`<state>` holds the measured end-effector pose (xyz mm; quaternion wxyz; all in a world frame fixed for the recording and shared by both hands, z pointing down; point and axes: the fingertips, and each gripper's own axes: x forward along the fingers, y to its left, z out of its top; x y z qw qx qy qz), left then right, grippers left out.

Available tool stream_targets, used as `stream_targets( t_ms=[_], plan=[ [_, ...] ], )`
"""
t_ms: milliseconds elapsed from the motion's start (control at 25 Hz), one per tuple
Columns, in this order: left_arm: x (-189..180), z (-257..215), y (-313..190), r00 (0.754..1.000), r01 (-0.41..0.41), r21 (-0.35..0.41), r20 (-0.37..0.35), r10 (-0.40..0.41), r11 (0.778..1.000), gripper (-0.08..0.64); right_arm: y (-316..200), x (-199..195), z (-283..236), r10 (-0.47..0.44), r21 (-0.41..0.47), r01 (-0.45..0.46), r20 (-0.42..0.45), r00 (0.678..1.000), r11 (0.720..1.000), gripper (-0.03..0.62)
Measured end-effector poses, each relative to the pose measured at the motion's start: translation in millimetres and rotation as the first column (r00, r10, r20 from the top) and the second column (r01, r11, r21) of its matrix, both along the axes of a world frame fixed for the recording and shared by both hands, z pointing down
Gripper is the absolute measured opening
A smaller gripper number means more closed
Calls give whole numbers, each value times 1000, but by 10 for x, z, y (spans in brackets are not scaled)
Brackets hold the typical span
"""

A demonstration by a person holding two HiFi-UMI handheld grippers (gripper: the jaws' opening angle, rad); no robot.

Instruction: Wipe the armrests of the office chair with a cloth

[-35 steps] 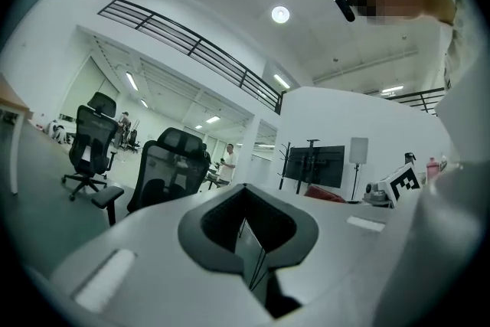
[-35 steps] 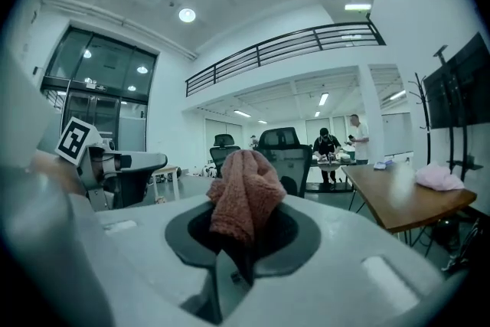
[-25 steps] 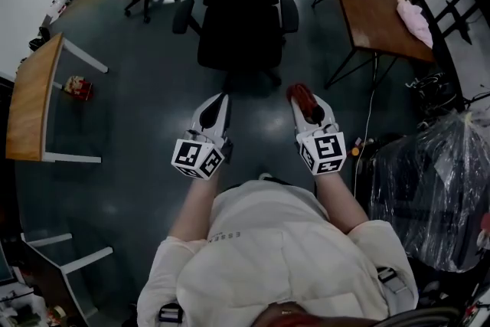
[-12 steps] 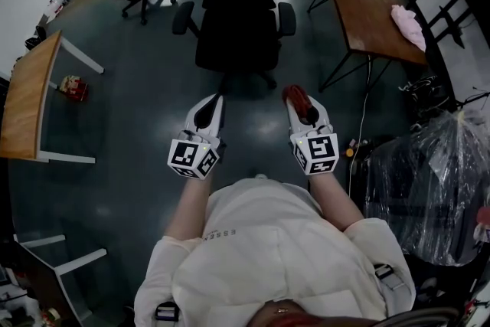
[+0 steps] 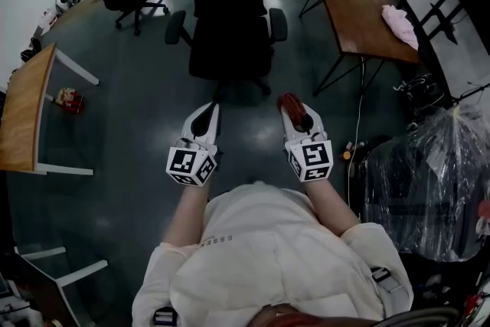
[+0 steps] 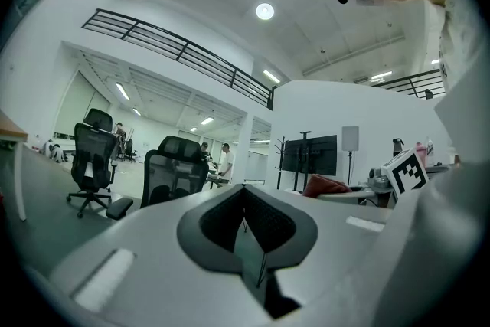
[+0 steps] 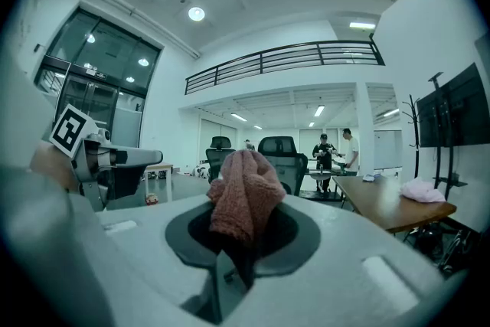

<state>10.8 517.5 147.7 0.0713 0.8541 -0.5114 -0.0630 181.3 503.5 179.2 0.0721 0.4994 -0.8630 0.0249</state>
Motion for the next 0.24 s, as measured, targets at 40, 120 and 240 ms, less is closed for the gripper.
stream_targets(
  t_ms=[40, 120, 240],
  plan=[
    [7, -3, -8, 1000, -4, -1, 1, 4, 1000, 9, -6, 1, 0, 1, -2, -1, 2, 1000, 1000, 51],
    [4, -9, -26, 1000, -12, -1, 8, 12, 1000, 9, -33, -26, 2, -4, -7, 4, 11, 1000, 1000, 51],
    [10, 5, -43, 999, -22, -3, 25, 22, 1000, 11, -70, -71, 17, -17, -14, 17, 22, 1000, 1000, 51]
  ],
)
